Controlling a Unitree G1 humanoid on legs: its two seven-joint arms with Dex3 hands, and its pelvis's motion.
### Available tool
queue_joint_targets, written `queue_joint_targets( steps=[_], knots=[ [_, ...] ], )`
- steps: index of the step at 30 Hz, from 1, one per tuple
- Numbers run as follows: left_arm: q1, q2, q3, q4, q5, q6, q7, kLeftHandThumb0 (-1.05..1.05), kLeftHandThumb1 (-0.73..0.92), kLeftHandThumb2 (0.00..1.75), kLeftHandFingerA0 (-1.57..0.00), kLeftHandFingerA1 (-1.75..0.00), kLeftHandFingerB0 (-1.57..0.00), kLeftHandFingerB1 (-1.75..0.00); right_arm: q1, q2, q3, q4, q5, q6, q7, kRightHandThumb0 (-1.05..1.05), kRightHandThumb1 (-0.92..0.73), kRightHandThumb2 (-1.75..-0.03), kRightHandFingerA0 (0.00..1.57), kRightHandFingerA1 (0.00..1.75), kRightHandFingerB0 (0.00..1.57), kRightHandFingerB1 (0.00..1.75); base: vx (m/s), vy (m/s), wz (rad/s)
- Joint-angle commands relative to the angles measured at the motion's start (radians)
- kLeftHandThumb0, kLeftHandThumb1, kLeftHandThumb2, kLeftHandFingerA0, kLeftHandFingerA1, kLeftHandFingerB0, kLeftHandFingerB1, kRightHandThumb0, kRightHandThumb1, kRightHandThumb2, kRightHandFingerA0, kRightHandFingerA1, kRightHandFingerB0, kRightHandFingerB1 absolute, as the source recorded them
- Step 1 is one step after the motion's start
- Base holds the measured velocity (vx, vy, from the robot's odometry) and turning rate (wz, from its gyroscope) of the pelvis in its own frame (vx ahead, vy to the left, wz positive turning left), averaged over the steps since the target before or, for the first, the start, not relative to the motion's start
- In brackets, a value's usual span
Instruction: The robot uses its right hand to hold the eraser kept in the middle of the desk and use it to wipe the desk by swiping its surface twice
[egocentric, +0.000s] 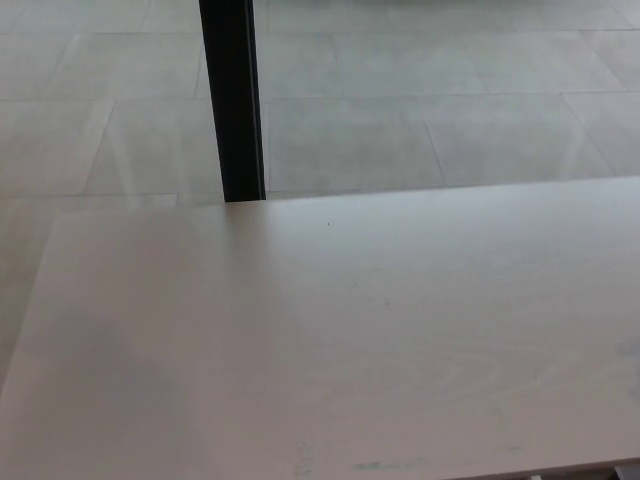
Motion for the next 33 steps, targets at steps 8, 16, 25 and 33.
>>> queue_joint_targets(
  steps=[8,16,25,33],
  knots=[
    [0.014,0.013,0.006,-0.002,-0.010,-0.023,0.007,-0.76,0.89,0.67,-0.45,-0.89,-0.44,-0.72,0.027,-0.105,-0.021,-0.389,0.334,0.257,0.455,-0.77,-0.75,-0.64,0.19,0.34,0.00,0.18,0.00,0.000,0.00],
    [0.028,0.002,0.012,0.007,-0.020,-0.026,-0.011,-0.78,0.69,1.04,-0.44,-0.79,-0.43,-0.71,0.099,-0.253,-0.247,-0.523,0.462,0.278,0.491,-0.86,-0.74,-1.13,0.05,0.33,0.00,0.18,0.00,0.000,0.00],
    [0.040,-0.009,0.011,-0.009,-0.018,-0.026,0.004,-0.76,0.68,1.04,-0.45,-0.80,-0.44,-0.71,0.331,-0.252,-0.625,-0.320,0.514,0.204,0.397,-0.90,-0.79,-0.64,0.47,0.64,0.31,0.54,0.00,0.000,0.00],
    [0.043,-0.002,0.012,0.004,-0.017,-0.029,0.005,-0.76,0.89,0.66,-0.43,-0.90,-0.42,-0.72,0.457,-0.095,-0.708,-0.090,0.432,0.019,0.263,-0.76,-0.64,-1.05,0.56,0.80,0.22,0.65,0.00,0.000,0.00]
  ],
)
